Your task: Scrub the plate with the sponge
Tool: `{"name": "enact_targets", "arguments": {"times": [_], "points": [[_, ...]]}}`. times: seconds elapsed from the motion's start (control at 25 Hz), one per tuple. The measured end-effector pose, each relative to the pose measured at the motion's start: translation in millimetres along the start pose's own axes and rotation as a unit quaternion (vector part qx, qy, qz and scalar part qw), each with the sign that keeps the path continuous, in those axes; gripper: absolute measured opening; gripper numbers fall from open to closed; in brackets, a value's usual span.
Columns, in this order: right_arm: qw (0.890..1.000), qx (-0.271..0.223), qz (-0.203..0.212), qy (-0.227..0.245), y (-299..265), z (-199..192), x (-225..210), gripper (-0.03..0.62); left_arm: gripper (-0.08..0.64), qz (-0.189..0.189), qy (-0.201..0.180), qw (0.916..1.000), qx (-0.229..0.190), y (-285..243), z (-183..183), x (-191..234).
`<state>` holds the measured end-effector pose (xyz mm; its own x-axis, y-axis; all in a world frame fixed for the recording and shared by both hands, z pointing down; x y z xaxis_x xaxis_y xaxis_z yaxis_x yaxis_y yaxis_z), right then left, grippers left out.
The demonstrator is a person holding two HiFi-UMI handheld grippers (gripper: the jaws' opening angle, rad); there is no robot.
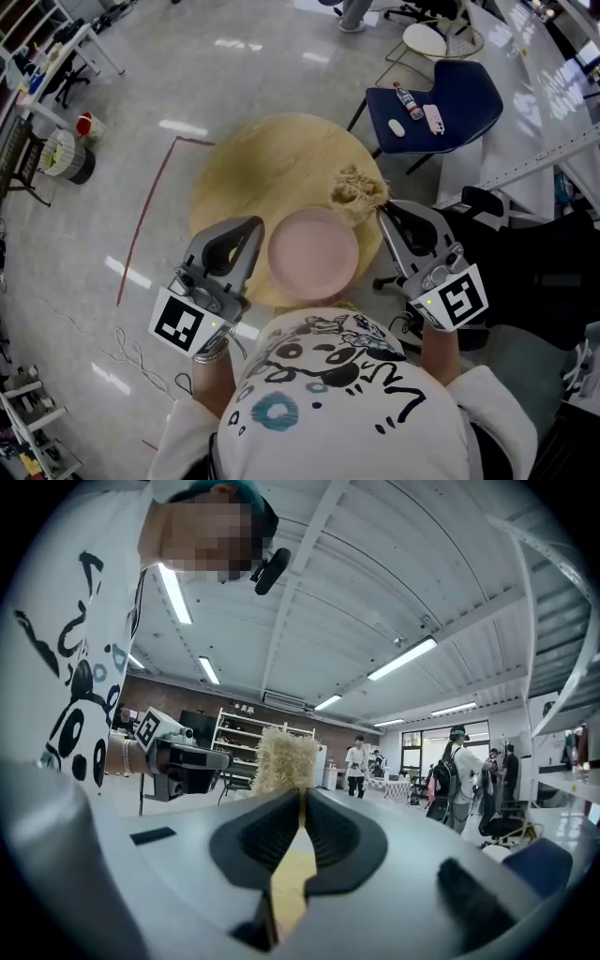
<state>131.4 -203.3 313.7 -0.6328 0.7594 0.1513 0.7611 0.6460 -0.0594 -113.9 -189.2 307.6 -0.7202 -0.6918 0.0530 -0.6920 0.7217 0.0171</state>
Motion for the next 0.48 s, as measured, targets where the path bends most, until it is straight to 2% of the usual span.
{"name": "enact_targets", "arguments": {"times": [0.48], "points": [[1.000,0.003,-0.001,0.002,2.5,-0.3,1.2,0.040,0.015,-0.005,0.005,1.0000,0.004,0.5,-2.5,-3.2]]}}
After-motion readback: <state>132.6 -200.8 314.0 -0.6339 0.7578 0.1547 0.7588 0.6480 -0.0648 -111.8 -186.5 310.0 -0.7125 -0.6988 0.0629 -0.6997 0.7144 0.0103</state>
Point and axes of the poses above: the fingertips, and each gripper's own axes: y backward along the fingers, x to its left, z out of its top, the point moved 6 cm from there along y, backward along the fingers, and after that the axes turned 3 degrees about z, right-handed, at the moved point
